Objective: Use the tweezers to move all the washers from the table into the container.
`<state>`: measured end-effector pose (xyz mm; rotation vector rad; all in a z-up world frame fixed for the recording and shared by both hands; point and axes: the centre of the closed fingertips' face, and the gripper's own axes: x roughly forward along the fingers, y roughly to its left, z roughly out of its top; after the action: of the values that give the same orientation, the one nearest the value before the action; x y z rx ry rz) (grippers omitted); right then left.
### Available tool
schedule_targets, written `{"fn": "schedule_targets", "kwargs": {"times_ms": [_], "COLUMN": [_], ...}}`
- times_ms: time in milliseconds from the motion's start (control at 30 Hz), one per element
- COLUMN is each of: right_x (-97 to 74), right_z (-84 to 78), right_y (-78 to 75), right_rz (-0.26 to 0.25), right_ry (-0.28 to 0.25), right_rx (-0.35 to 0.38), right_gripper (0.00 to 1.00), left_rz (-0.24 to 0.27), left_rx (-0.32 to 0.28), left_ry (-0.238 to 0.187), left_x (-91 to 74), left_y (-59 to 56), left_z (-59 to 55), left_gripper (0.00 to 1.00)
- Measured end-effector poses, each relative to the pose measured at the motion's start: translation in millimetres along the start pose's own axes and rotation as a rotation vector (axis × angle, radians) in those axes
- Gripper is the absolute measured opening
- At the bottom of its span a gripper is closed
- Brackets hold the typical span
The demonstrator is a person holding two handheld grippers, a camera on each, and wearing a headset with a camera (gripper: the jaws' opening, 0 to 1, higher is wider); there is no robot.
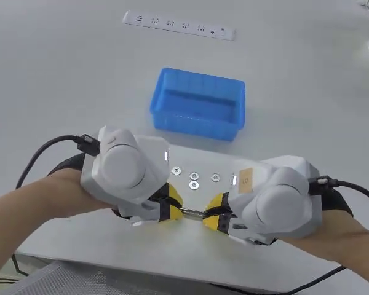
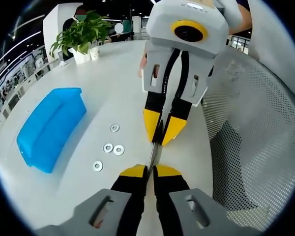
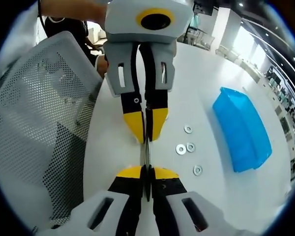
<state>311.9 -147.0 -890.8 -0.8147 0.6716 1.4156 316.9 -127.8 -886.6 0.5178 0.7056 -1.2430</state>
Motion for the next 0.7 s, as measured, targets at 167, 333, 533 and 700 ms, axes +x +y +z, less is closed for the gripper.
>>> {"fn": "schedule_targets", "kwargs": {"times_ms": [167, 333, 533, 700], "right_x": [-2.6, -4.3, -8.1, -11.0], "right_z": [4.4, 6.9, 7.1, 7.2], "right_y": [1.4, 1.8, 1.5, 3.7], "right_rz": [-0.014, -0.022, -0.023, -0.02], "right_ry": [-0.042, -0.057, -0.085, -0.099], "right_rx": [0.018, 0.002, 0.007, -0.006], "right_gripper": [0.06, 0.06, 0.06, 0.06], "left_rz": [0.01, 0.012, 0.025, -0.001], "left_rx": [-0.016, 0.006, 0.026, 0.101], "left_ry": [-0.001, 0.033, 0.043, 0.076], "left_x": [-2.6, -6.2, -9.1, -8.7], "left_y": [0.6, 0.6, 3.1, -1.3], "left_z": [-2.4, -7.8, -10.3, -9.6], "left_gripper": [0.09, 0.1, 0.12, 0.07]}}
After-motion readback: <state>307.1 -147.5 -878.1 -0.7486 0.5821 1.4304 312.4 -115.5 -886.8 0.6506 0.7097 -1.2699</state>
